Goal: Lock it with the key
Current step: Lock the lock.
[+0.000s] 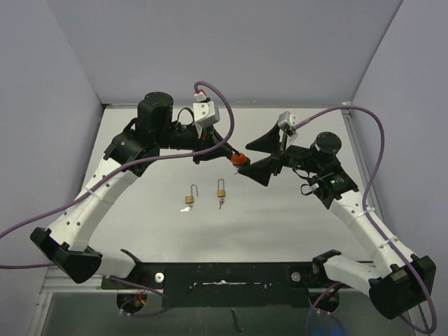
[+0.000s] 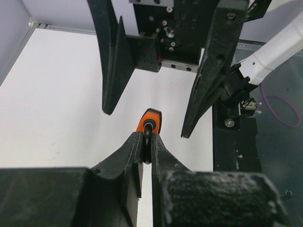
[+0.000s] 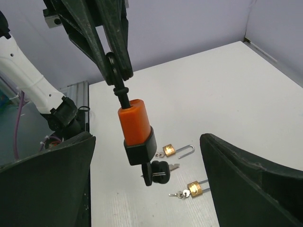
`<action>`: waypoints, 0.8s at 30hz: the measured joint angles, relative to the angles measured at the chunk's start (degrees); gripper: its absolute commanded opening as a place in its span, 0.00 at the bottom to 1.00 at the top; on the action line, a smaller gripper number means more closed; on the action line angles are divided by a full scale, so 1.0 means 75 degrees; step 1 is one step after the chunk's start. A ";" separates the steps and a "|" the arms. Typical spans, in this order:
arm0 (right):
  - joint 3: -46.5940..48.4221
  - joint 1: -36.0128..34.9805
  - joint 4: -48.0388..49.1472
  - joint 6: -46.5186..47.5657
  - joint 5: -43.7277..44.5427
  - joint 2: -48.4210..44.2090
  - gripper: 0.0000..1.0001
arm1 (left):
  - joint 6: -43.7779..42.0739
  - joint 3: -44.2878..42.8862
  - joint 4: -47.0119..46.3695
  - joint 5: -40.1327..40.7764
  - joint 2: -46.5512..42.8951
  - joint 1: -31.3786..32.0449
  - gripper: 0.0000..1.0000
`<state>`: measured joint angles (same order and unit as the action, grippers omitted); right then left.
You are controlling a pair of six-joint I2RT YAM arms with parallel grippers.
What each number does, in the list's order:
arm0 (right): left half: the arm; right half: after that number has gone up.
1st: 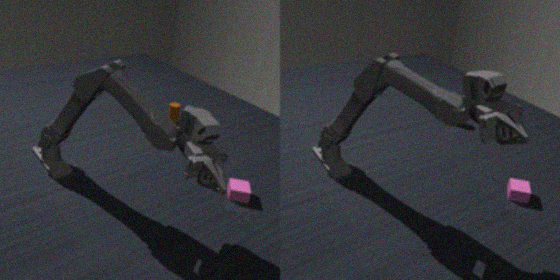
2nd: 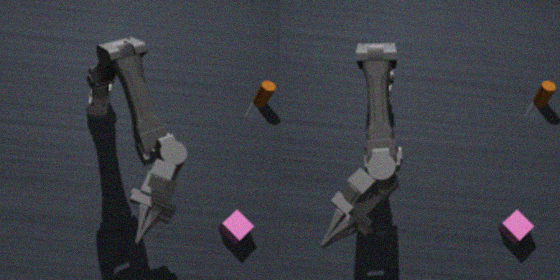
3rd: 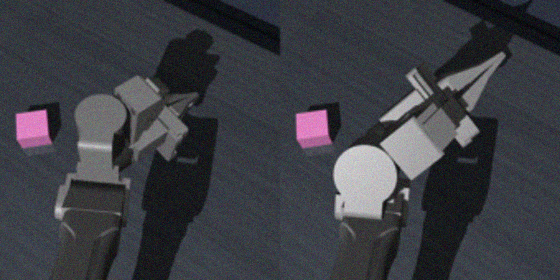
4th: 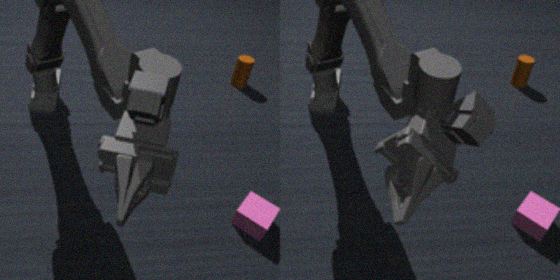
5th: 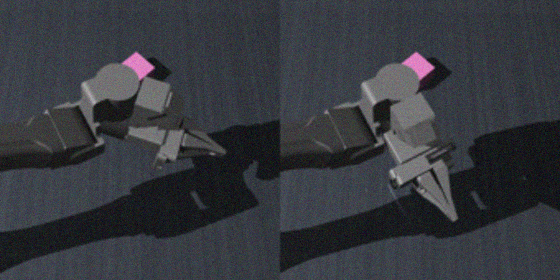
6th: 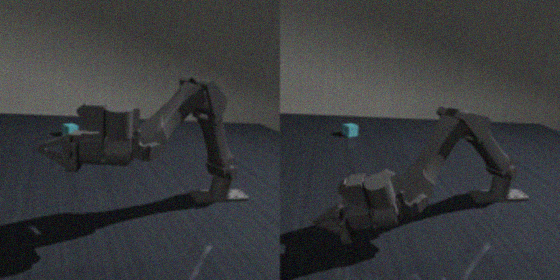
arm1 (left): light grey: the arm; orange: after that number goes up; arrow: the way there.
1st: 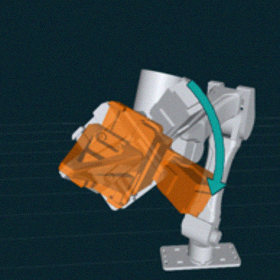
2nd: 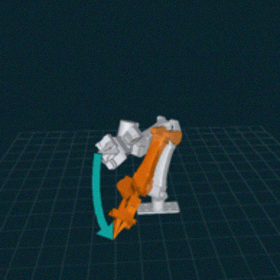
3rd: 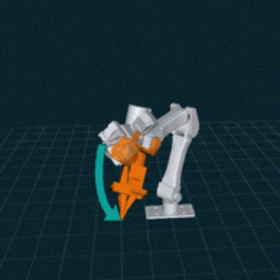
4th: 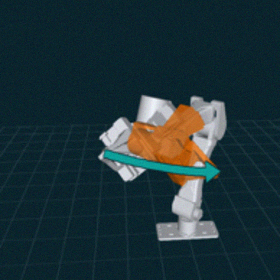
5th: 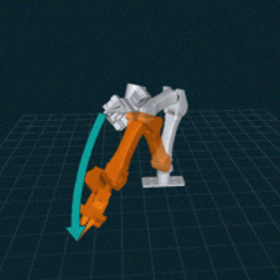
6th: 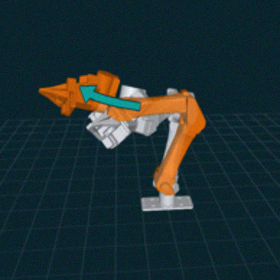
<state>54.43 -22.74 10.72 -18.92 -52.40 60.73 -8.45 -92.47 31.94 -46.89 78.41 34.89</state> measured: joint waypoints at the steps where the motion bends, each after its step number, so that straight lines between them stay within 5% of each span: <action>1: 0.0000 0.0000 -0.0006 0.0020 -0.0047 0.0032 0.98 | -0.0041 -0.0082 0.0061 0.0026 0.0000 0.0058 0.00; 14: 0.0000 0.0000 0.0609 -0.0055 -0.0481 0.0323 1.00 | -0.0163 -0.0507 0.0286 0.0440 0.0000 0.0493 0.00; 24: 0.0000 0.0000 0.0962 -0.0498 -0.0691 0.0676 0.89 | -0.0125 -0.0507 0.0216 0.0749 0.0000 0.0507 0.00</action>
<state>54.43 -22.74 17.93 -22.65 -57.58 65.80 -9.39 -96.27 33.56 -41.28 78.41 38.70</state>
